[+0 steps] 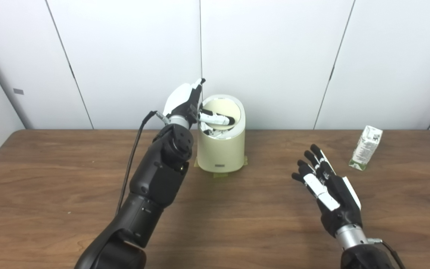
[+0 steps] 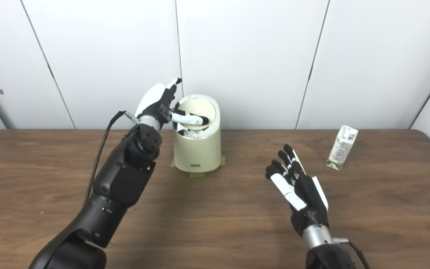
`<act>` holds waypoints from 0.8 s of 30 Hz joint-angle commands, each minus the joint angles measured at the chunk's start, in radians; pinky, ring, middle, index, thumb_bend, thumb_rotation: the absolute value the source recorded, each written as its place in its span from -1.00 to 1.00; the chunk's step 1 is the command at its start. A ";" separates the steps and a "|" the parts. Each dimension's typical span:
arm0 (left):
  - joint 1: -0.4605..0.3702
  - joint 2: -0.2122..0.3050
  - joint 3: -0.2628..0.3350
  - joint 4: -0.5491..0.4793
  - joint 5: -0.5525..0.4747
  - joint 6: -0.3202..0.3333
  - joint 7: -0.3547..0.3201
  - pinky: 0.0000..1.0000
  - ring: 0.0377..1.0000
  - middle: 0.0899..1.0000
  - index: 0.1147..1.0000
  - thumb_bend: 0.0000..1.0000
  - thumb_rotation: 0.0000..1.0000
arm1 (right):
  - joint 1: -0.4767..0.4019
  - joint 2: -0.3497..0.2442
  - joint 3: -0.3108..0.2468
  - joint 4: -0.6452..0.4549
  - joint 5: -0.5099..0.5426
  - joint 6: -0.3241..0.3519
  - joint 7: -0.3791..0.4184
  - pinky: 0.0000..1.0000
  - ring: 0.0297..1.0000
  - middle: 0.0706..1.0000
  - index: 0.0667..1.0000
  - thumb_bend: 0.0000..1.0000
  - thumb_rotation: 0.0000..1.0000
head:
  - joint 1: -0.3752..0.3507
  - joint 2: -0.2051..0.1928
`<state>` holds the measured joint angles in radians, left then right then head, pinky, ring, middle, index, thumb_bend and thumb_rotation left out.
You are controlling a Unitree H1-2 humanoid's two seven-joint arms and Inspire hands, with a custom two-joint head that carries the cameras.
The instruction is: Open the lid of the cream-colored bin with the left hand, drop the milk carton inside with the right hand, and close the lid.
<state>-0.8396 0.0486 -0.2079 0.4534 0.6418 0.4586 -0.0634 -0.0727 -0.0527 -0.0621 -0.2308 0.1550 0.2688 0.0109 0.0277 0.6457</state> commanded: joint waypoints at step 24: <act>-0.052 0.057 -0.016 -0.059 0.083 0.011 0.017 0.47 0.76 0.94 0.91 0.78 -0.94 | -0.028 0.009 0.007 -0.082 -0.001 0.033 -0.003 0.55 0.79 0.89 0.93 0.20 -0.03 | 0.009 0.031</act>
<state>-0.8387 0.0838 -0.2164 0.4194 0.6902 0.4687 -0.0527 -0.0724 -0.0504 -0.0550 -0.2720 0.1499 0.3104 0.0056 0.0353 0.6765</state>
